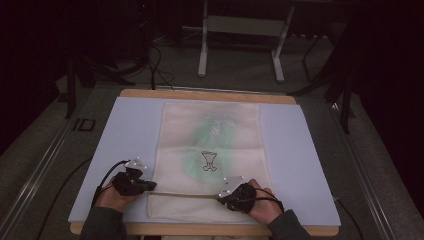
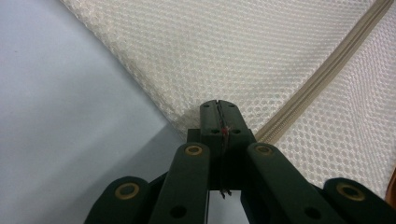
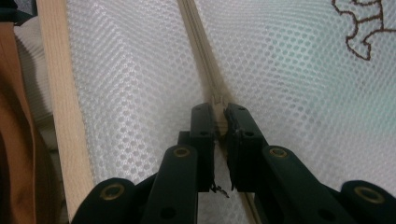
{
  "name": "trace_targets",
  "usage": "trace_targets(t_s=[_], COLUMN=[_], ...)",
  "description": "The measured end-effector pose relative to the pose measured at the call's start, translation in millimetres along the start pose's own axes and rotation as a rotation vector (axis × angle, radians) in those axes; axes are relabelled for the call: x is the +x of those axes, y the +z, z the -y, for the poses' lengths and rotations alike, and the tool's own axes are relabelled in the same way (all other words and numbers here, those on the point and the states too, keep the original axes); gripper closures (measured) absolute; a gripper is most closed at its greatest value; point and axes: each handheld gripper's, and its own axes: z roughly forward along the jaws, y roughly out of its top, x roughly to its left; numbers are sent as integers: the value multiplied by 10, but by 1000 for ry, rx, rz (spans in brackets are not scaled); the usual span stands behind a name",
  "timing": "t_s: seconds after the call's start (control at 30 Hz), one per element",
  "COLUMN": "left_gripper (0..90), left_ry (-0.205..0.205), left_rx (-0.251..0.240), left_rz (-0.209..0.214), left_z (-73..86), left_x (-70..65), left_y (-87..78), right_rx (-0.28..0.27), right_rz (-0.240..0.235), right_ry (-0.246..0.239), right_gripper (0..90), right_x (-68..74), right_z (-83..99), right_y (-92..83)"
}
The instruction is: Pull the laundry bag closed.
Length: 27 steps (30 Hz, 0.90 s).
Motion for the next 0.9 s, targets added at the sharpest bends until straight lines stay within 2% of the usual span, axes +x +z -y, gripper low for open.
trace_targets(t_s=[0.37, 0.5, 0.9], left_gripper=[898, 898, 898], left_ry=[0, 0, -1], left_rx=[0, 0, -1], left_rz=[0, 0, -1], left_z=[0, 1, 0], left_x=[-1, 0, -1], left_y=[0, 0, 0], right_rx=[1, -16, -6], right_rz=[3, -12, 8], right_ry=[10, 26, 41], right_gripper=[823, 823, 823], right_x=[-12, -30, -60], right_z=[50, 80, 174], right_y=[-31, -43, -117])
